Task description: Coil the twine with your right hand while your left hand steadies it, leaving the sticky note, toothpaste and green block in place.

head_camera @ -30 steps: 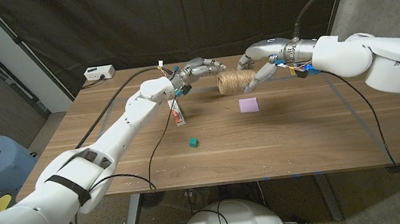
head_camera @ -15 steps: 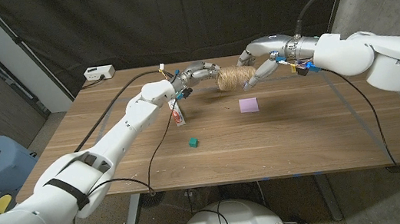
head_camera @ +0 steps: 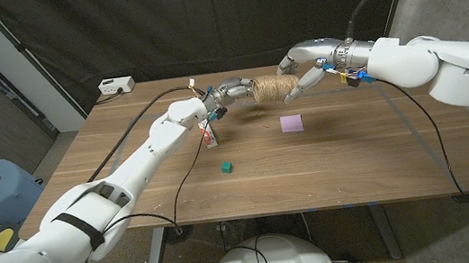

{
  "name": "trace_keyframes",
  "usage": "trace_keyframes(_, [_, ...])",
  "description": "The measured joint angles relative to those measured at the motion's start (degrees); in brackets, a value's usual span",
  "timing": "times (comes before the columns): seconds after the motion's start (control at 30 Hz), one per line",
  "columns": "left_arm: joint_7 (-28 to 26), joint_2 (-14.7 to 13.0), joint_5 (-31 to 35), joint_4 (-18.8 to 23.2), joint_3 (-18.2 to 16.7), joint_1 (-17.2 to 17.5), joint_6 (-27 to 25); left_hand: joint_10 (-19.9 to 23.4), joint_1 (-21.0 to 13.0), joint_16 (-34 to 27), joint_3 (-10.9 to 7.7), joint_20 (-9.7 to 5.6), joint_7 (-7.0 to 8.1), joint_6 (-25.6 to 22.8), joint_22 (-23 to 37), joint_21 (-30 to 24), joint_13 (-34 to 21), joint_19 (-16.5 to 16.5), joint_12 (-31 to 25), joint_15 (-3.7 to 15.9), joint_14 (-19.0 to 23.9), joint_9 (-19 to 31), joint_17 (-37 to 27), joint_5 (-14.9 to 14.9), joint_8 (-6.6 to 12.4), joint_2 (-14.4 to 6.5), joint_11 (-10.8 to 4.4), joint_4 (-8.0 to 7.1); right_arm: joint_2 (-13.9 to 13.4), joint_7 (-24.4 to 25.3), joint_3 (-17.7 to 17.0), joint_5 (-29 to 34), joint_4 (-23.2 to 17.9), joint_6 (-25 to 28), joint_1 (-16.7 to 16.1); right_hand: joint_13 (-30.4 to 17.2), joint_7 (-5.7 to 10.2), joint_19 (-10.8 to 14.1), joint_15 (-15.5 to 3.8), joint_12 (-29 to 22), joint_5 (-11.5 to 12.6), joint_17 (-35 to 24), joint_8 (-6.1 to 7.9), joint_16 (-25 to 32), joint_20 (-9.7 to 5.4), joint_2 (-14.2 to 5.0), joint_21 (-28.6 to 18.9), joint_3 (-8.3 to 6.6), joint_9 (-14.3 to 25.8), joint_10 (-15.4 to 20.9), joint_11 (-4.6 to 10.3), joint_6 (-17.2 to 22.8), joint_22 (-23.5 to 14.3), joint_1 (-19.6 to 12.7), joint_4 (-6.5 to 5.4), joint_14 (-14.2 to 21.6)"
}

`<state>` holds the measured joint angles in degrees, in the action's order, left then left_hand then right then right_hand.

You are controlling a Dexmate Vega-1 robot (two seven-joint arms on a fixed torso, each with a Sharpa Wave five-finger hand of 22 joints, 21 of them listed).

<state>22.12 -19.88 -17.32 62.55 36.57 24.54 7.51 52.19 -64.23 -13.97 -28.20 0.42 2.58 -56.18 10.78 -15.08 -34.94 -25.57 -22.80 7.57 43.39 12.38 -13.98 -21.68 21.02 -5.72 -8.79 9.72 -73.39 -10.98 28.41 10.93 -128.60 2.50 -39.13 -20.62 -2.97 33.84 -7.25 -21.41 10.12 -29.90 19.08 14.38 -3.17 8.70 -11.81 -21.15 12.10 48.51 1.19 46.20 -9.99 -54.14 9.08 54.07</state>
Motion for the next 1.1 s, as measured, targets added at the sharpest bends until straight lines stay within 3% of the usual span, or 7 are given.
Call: trace_keyframes(1.1, [-0.6,-1.6,-1.0,5.1,0.1,3.5,-3.4,-0.6,0.0,0.2,0.0,0.3,0.1,0.5,0.0,0.0,0.2,0.3,0.8,-0.09,-0.5,0.0,-0.3,0.0,0.0,0.0,-0.01,0.0,4.5,0.8,1.7,2.4,3.6,-2.2,3.3,0.0,0.0,0.0,0.02,0.3,0.1,0.0,-0.21,-0.6,0.0,-0.14,0.0,0.39,0.0,0.0,0.03,0.0,0.0,0.1,-0.07,0.0])
